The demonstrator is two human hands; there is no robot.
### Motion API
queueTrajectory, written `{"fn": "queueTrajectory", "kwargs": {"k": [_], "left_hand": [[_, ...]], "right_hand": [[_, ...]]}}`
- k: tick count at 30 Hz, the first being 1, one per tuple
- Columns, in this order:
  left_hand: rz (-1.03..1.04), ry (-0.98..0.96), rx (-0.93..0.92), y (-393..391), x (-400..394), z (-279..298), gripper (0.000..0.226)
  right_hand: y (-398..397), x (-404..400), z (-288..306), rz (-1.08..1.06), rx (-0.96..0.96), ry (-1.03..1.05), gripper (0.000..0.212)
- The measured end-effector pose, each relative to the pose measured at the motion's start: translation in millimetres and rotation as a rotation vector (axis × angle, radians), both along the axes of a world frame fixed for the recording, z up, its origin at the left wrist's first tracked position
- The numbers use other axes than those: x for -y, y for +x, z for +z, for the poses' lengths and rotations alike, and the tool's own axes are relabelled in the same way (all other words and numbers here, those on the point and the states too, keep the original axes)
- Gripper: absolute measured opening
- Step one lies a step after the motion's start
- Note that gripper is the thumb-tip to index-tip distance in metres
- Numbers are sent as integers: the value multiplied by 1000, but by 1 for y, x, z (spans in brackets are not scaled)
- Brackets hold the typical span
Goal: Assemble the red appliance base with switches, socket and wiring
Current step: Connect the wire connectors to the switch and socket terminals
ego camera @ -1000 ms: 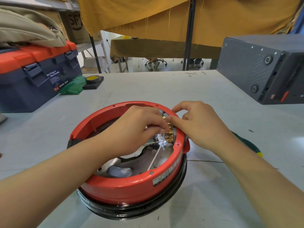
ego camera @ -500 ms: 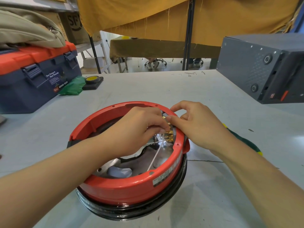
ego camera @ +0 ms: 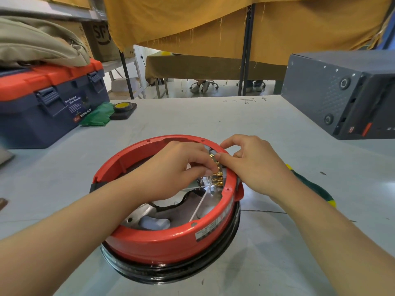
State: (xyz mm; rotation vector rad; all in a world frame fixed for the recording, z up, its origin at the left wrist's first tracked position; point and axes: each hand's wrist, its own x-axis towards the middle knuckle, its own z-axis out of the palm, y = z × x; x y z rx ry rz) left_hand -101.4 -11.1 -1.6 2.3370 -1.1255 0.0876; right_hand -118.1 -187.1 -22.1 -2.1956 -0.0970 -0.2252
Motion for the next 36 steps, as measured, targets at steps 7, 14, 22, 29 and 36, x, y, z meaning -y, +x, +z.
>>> {"fn": "queueTrajectory", "kwargs": {"k": [7,14,22,29,36], "left_hand": [[2,-37,-39,-1,0,1,9],[13,-26,46,-5,3,0,4],[1,-23,147,-6,7,-4,5],[-5,-20,192,-8,9,-6,7],[-11,-5,226,-10,10,-6,6]], "right_hand": [[-1,0,0,2,20,-6,24],[0,0,-1,1,27,-6,22],[0,-1,-2,-35,72,-57,23],[1,-1,-2,-16,51,-15,21],[0,-1,-2,-27,70,-25,18]]}}
